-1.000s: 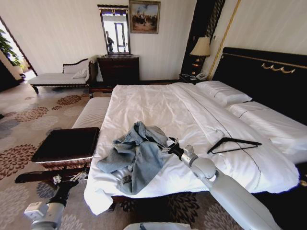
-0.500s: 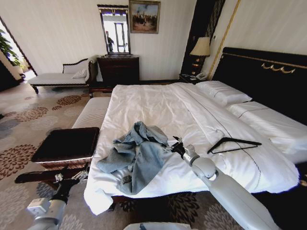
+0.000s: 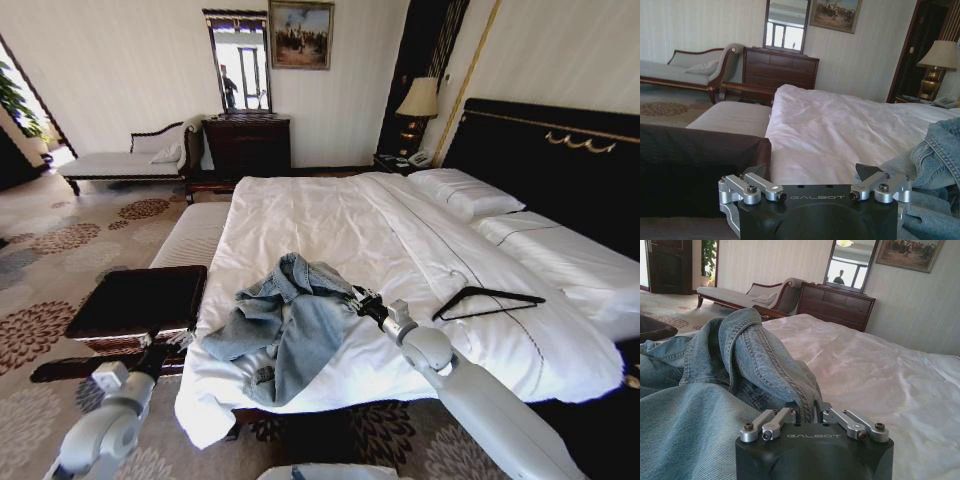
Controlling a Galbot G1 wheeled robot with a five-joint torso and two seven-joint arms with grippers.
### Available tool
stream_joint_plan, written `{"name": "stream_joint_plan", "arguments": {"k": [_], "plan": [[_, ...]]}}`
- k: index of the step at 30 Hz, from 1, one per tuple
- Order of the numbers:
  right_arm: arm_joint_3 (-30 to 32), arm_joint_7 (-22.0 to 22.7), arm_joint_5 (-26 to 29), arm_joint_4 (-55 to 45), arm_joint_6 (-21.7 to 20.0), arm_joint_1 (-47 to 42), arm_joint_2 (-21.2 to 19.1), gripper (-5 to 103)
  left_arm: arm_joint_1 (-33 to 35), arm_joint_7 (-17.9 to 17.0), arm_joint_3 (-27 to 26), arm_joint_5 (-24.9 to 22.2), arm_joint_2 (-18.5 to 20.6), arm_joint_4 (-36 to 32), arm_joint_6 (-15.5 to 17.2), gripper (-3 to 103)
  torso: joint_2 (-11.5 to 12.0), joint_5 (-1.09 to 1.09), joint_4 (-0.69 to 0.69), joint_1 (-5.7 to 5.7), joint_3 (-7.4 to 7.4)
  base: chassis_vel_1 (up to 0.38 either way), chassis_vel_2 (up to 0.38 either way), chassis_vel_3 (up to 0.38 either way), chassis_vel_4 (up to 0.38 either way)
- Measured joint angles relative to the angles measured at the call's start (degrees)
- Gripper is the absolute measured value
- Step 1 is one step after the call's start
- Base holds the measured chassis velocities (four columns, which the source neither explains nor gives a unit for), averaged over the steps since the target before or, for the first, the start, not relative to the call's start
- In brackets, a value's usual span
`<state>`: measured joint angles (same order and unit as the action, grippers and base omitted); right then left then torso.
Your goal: Pick up the clothes from the bed and hang them on the clothes hanger.
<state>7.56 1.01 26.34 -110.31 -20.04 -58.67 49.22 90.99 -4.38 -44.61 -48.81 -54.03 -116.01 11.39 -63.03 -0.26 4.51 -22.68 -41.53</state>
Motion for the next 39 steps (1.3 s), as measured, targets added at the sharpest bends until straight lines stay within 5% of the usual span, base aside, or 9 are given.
{"name": "stream_joint_plan", "arguments": {"k": [2, 4, 6, 15, 28, 39], "plan": [[0.0, 0.0, 0.0, 0.0, 0.0, 0.0, 0.0, 25, -0.3, 0.0, 0.2, -0.4, 0.2, 0.2, 0.1, 100, 0.0, 0.00, 0.00, 0.00, 0.00, 0.000, 0.000, 0.000, 0.000], [0.5, 0.1, 0.0, -0.1, 0.0, -0.3, 0.0, 8, -3.4, -0.4, 2.5, -4.7, 2.0, 2.8, 0.9, 100, 0.0, -0.01, -0.01, 0.00, 0.00, 0.000, 0.000, 0.000, 0.000], [0.7, 0.3, 0.2, -0.1, 0.0, -0.4, 0.0, 3, -7.0, -0.5, 5.7, -8.5, 4.4, 5.6, 2.2, 100, 0.0, -0.01, -0.01, 0.00, 0.00, 0.000, 0.000, 0.000, 0.000], [1.6, 0.6, 1.0, -0.2, -0.1, -0.2, -0.2, 2, -17.2, 2.4, 18.1, -10.5, 12.1, 13.3, 3.2, 100, 0.0, -0.01, 0.00, 0.00, 0.00, 0.000, 0.000, 0.000, 0.000], [3.9, 0.6, 1.8, -0.9, 0.1, -1.3, -1.0, 2, -32.8, 2.4, 30.6, -15.0, 14.2, 23.1, 3.8, 100, 0.0, 0.00, 0.00, 0.00, 0.00, 0.000, 0.000, 0.000, 0.000], [4.9, 0.7, 2.1, -1.0, 0.1, -1.3, -1.1, 2, -35.9, 4.4, 37.8, -12.3, 13.4, 23.0, 4.2, 100, 0.0, -0.01, -0.02, 0.01, 0.01, 0.000, 0.000, 0.000, 0.000]]}}
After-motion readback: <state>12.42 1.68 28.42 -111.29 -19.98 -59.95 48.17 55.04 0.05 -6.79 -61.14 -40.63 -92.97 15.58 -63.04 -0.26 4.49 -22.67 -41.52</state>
